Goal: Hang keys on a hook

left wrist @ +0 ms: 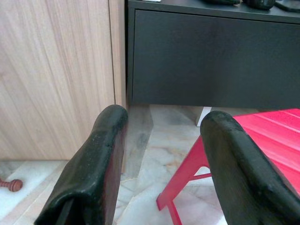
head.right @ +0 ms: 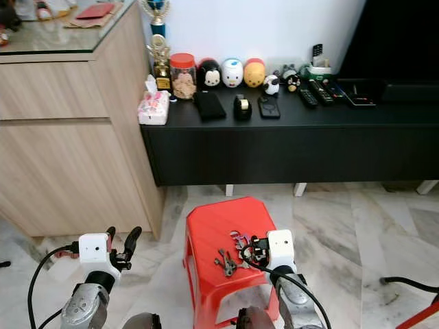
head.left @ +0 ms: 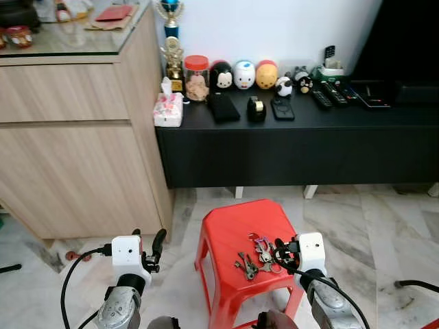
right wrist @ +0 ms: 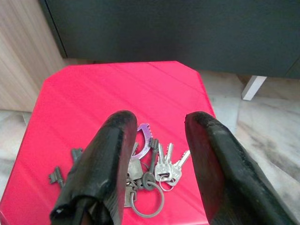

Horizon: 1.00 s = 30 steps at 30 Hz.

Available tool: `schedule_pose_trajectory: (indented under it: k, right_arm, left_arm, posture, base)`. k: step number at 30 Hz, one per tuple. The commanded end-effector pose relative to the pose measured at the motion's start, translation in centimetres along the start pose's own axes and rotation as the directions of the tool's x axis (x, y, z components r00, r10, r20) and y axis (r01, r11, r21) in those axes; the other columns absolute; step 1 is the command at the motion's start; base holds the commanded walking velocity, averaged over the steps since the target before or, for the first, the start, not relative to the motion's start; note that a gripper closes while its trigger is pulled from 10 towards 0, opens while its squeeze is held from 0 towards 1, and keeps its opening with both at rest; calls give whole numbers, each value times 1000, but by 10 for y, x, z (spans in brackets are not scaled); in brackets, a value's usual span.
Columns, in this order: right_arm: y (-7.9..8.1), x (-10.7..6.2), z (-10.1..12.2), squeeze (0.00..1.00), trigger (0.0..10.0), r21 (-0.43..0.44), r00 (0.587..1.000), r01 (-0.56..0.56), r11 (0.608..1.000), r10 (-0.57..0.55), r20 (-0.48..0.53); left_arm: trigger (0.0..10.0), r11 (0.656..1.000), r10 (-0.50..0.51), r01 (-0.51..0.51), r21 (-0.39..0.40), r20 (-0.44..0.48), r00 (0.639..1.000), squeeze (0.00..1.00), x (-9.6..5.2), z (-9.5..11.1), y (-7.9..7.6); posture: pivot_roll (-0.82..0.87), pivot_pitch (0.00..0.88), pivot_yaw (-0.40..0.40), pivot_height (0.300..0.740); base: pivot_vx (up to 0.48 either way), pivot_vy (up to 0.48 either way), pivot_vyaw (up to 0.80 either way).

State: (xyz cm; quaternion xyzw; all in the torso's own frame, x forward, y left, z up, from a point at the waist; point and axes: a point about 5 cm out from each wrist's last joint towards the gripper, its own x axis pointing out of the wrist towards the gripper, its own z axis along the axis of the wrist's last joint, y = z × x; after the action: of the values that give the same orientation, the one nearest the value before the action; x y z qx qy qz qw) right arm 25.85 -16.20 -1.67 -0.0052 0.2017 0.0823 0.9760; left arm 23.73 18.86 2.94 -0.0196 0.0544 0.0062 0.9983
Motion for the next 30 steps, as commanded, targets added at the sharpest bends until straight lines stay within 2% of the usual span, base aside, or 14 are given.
schedule_pose_trajectory:
  k: [1, 8, 13, 22, 30]
  right_arm:
    - [-2, 2, 2, 0, 10000, -6, 1000, 1, 1000, -1, -2]
    - [-2, 1, -2, 0, 10000, -12, 999, 12, 1000, -12, -35]
    - [0, 1, 2, 0, 10000, -9, 1000, -4, 1000, 4, 9]
    - [2, 1, 5, 0, 10000, 12, 1000, -5, 1000, 4, 26]
    - [1, 2, 4, 0, 10000, -6, 1000, -6, 1000, 6, 20]
  left_arm:
    - [10000, 1000, -4, 4, -13, -9, 1000, 0, 0, -2, -2]
    - [10000, 1000, -5, 5, -14, -13, 1000, 0, 0, -2, -2]
    - [10000, 1000, -8, 7, -17, -13, 1000, 0, 1, -2, -4]
    - [10000, 1000, -6, 6, -20, -14, 1000, 0, 0, -3, -4]
    - [10000, 1000, -8, 8, -22, -13, 1000, 0, 1, -2, -4]
  posture:
    - [-13, 0, -50, 638]
    - [-17, 0, -48, 638]
    - [-16, 0, -48, 615]
    - [-14, 0, -48, 615]
    - [-17, 0, -47, 615]
  base:
    - [0, 0, 0]
    - [0, 0, 0]
    - [0, 0, 0]
    - [0, 0, 0]
    - [0, 0, 0]
